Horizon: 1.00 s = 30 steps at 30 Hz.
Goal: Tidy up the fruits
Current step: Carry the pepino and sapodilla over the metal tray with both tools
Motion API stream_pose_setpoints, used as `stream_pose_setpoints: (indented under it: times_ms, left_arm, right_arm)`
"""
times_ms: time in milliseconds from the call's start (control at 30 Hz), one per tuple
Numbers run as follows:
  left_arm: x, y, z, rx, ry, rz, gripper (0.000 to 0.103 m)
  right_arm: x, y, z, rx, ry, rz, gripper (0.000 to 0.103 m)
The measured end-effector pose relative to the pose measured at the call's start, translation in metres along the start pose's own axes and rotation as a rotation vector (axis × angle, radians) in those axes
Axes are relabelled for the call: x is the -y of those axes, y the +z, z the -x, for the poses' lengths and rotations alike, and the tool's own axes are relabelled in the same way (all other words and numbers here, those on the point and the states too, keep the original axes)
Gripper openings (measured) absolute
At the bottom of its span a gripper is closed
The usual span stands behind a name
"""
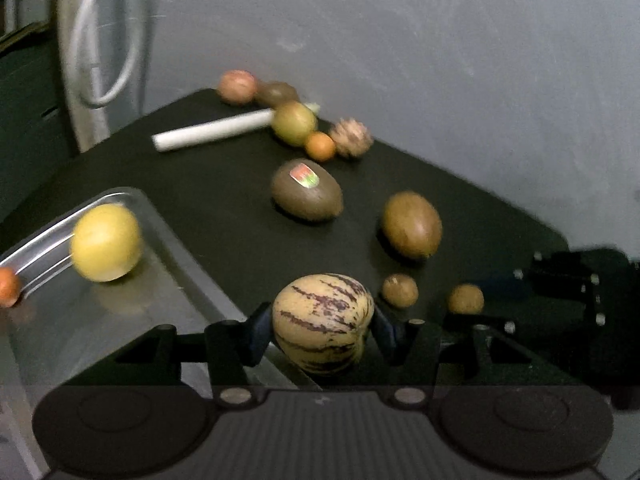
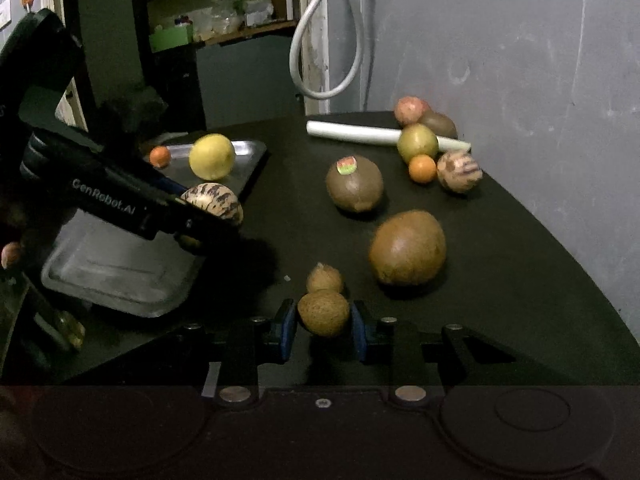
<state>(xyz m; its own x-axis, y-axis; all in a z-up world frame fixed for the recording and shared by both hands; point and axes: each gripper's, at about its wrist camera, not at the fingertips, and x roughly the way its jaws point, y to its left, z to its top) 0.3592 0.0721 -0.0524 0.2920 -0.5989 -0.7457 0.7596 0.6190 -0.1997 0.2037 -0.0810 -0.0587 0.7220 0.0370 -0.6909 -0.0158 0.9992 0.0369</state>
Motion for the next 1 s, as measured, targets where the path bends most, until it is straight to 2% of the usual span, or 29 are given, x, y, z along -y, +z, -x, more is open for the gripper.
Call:
stream_pose_setpoints:
  times_ms: [100,233,500,767,1000]
  left_arm:
    - [-0.013,-0.001,0.018,0.043,0.033,0.061,0.057]
    - [-0.032,-0.004,0.040,0.086,0.117,0.085,0.057]
    - [-0.081,-0.012,0.070,0.115,0.245,0.203,0.057]
    - [-0.129,-0.022,0.067,0.121,0.340,0.397,0.057]
    - [-0.152,-0.027,0.049,0.108,0.385,0.489,0.057]
  right_arm:
    - [-0.012,0.010,0.002,0.019,0.010,0.017,0.031]
    - [-0.029,0.026,-0.002,0.044,0.051,0.027,0.031]
    - [-0.069,0.061,-0.024,0.067,0.162,-0.011,0.031]
    - [-0.108,0.084,-0.061,0.050,0.129,0.050,0.031]
    - [-0.125,0.091,-0.105,0.006,0.093,0.075,0.031]
